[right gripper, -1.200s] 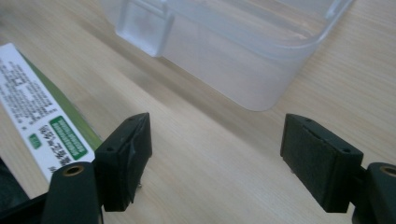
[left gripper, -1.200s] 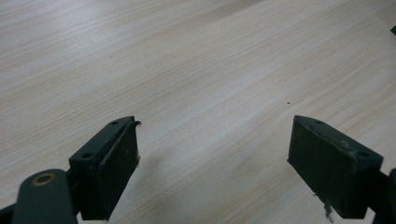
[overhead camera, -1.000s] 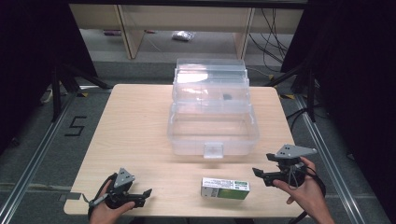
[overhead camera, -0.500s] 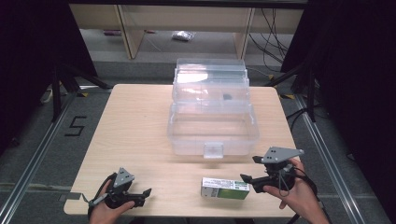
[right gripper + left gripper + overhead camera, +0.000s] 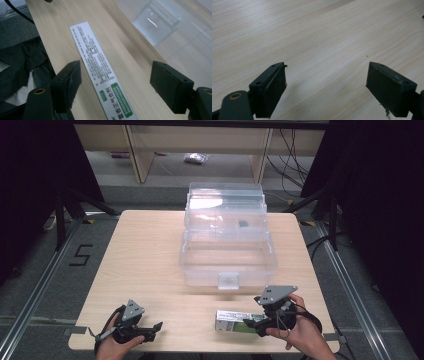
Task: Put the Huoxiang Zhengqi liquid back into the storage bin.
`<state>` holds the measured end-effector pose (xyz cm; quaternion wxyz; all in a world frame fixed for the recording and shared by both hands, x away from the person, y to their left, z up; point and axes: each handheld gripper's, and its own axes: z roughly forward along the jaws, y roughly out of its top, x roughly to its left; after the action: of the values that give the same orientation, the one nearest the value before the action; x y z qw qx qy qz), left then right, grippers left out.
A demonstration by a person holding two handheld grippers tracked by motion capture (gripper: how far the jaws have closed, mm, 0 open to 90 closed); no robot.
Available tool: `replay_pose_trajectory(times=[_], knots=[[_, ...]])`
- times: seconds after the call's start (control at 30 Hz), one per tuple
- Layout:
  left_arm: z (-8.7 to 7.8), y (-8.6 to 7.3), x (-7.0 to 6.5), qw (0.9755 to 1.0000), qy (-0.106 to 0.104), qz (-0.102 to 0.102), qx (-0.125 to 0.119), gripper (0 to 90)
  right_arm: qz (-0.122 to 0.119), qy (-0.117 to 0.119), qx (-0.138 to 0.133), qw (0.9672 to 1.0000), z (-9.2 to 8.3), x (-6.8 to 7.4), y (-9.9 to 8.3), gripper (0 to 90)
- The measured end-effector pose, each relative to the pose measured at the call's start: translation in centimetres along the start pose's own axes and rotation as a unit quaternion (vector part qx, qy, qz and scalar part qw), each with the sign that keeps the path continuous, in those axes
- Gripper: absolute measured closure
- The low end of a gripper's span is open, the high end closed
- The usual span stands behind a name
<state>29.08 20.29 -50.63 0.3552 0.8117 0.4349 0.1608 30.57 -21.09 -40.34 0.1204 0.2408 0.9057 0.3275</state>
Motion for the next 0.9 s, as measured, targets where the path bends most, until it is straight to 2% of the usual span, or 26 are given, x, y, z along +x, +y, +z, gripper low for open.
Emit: replay_pose_trajectory(times=[0.03,0.07,0.17,0.2,0.27,0.33,0.37,0.4,0.43,0.5,0.53,0.57,0.63,0.67,0.77,0.83,0.9], knots=[[0.0,0.0,0.0,1.0,0.0,0.0,0.0,15.5,0.0,0.0,0.0,1.0,0.0,0.0,0.0,26.1],[-0.1,0.0,0.1,1.0,-0.001,0.003,0.005,15.5,0.001,0.006,0.011,0.9999,0.2,0.1,0.1,26.0],[-0.1,0.0,0.2,0.9999,0.001,0.006,0.01,15.5,-0.002,0.005,0.012,0.9999,0.5,0.0,0.3,26.0],[-0.1,0.0,0.2,0.9999,0.002,0.006,0.008,15.5,-0.004,0.005,0.029,0.9996,0.8,0.0,0.5,26.0],[0.0,-0.1,0.1,1.0,0.0,-0.001,0.003,15.5,-0.003,0.009,0.042,0.9991,1.0,0.1,0.7,26.0],[0.0,0.0,0.1,1.0,0.002,-0.004,0.002,15.5,-0.009,0.005,0.05,0.9987,1.2,0.1,0.8,26.0],[-0.2,0.0,0.2,0.9999,0.002,0.004,0.01,15.5,-0.018,0.01,0.05,0.9986,1.4,0.0,0.9,26.0],[-0.1,0.0,0.1,1.0,0.001,-0.003,0.004,15.5,-0.024,0.009,0.055,0.9982,1.6,0.0,1.0,26.0],[0.0,-0.1,0.1,1.0,0.002,-0.002,0.002,15.5,-0.021,0.01,0.059,0.998,1.7,0.0,1.1,26.0],[-0.1,-0.1,0.1,1.0,0.002,-0.004,0.003,15.5,-0.033,0.018,0.071,0.9968,2.2,0.0,1.4,26.0],[-0.1,-0.1,0.1,1.0,0.002,-0.004,0.003,15.5,-0.03,0.017,0.078,0.9964,2.3,0.1,1.4,26.1],[0.0,-0.1,0.1,0.9999,0.007,-0.008,-0.004,15.5,-0.036,0.018,0.081,0.9959,2.5,0.0,1.5,26.6],[0.0,-0.1,0.1,1.0,0.005,-0.005,0.002,15.5,-0.031,0.021,0.086,0.9956,2.6,0.1,1.5,27.1],[0.0,-0.1,0.2,1.0,0.006,-0.006,0.001,15.5,-0.044,0.027,0.101,0.9936,2.8,0.1,1.6,27.5],[0.0,-0.1,0.1,1.0,0.006,-0.007,0.001,15.5,-0.043,0.025,0.112,0.9924,2.9,0.2,1.7,29.0],[-0.1,-0.1,0.2,1.0,0.004,-0.004,0.003,15.5,-0.062,0.033,0.119,0.9904,3.3,0.1,1.8,30.7],[0.0,-0.1,0.2,1.0,0.005,-0.007,0.001,15.5,-0.062,0.034,0.124,0.9897,3.3,0.2,1.9,31.2]])
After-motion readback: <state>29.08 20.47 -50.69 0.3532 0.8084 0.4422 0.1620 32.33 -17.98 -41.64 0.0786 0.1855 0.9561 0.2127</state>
